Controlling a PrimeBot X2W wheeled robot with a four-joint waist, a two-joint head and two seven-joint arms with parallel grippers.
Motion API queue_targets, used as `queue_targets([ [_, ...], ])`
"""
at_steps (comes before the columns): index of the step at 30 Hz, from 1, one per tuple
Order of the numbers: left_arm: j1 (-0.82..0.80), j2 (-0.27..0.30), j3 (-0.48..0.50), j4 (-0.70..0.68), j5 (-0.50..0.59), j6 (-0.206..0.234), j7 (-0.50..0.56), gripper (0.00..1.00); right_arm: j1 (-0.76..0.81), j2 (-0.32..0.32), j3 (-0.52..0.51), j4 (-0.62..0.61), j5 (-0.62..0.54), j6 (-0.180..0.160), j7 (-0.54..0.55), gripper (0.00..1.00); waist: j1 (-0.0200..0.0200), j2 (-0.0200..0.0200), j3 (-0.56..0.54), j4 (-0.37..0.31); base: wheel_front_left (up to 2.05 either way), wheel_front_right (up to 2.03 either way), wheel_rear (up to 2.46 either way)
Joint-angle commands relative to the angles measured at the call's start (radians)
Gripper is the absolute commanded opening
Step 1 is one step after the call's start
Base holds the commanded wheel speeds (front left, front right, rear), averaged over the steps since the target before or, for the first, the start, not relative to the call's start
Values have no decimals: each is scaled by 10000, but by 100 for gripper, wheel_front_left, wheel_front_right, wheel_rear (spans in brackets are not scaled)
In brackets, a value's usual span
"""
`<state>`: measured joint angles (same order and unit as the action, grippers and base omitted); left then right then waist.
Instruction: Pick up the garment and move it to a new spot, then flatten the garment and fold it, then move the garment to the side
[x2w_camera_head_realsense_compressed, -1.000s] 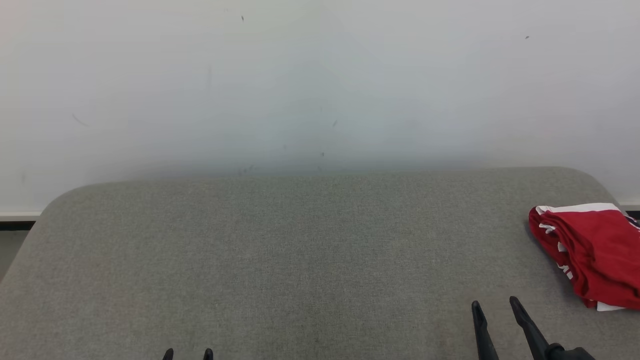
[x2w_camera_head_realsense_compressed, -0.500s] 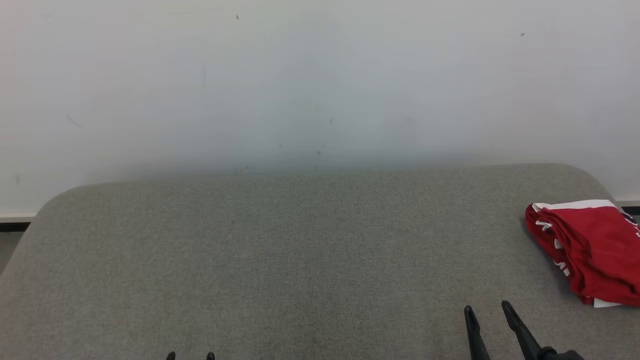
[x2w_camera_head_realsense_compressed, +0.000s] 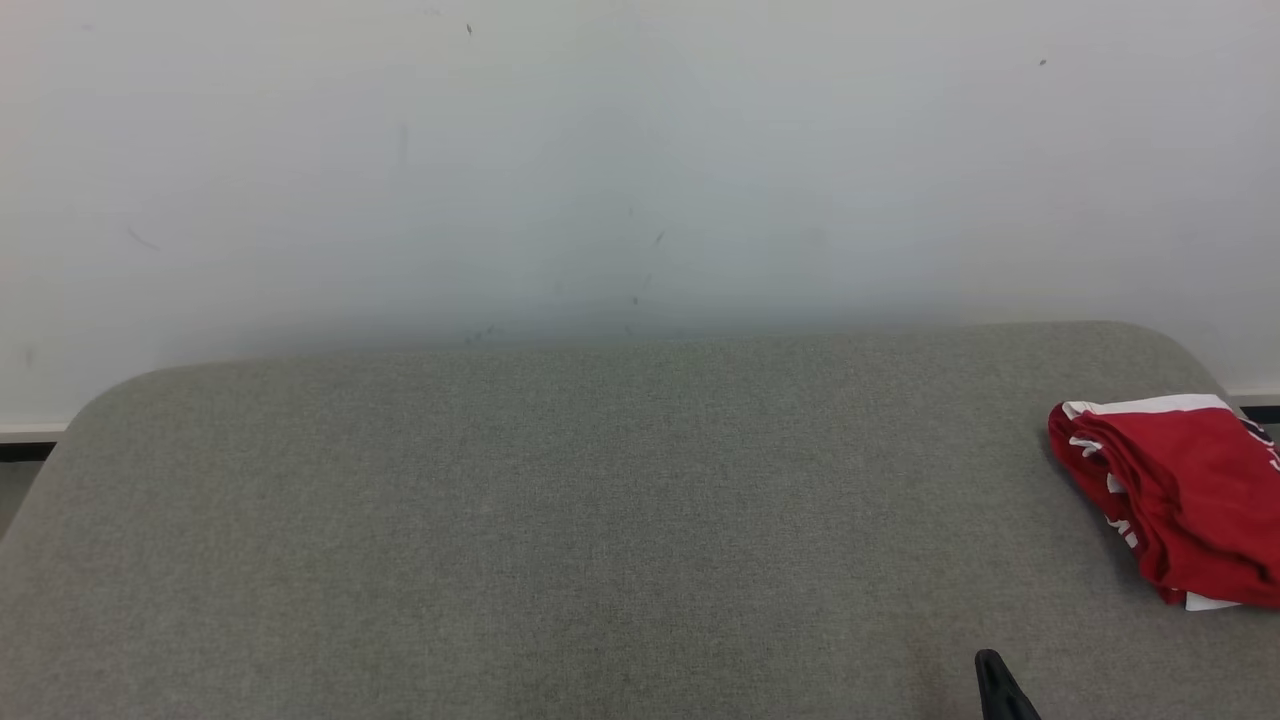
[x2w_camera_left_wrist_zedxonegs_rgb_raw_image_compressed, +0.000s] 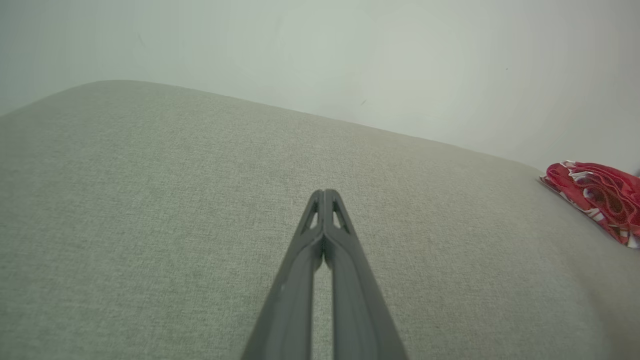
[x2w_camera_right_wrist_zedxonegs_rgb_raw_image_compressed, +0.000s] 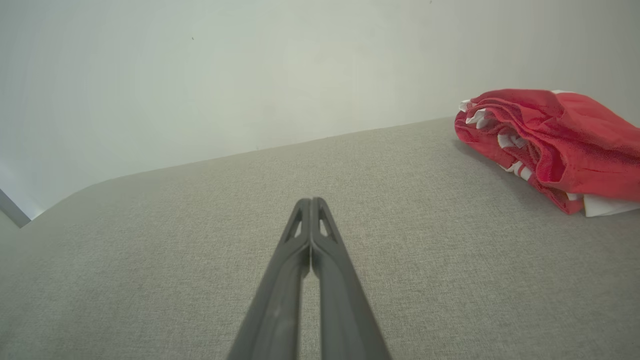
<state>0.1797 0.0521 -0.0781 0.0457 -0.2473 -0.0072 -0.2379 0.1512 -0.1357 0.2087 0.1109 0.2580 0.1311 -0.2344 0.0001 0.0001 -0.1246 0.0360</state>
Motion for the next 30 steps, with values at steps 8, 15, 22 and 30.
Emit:
queue_targets([
  [8, -728, 98, 171, 340, -1822, -166, 379, 0, -612, 24, -340, 120, 1821, -1, 325, 0, 0, -1, 91, -26, 0, 0, 0],
  [15, -1077, 135, 285, 615, -3066, -281, 666, 0, -888, 59, -576, 303, 3060, -1, 572, 0, 0, -1, 169, -47, 0, 0, 0],
  [22, -1383, 158, 405, 860, -4194, -374, 943, 0, -1139, 100, -807, 472, 4191, -1, 809, 0, 0, -1, 246, -68, 0, 0, 0],
  [30, -1706, 175, 546, 1125, -5376, -483, 1245, 0, -1406, 153, -1063, 649, 5372, -1, 1070, 0, 0, -1, 334, -92, 0, 0, 0],
])
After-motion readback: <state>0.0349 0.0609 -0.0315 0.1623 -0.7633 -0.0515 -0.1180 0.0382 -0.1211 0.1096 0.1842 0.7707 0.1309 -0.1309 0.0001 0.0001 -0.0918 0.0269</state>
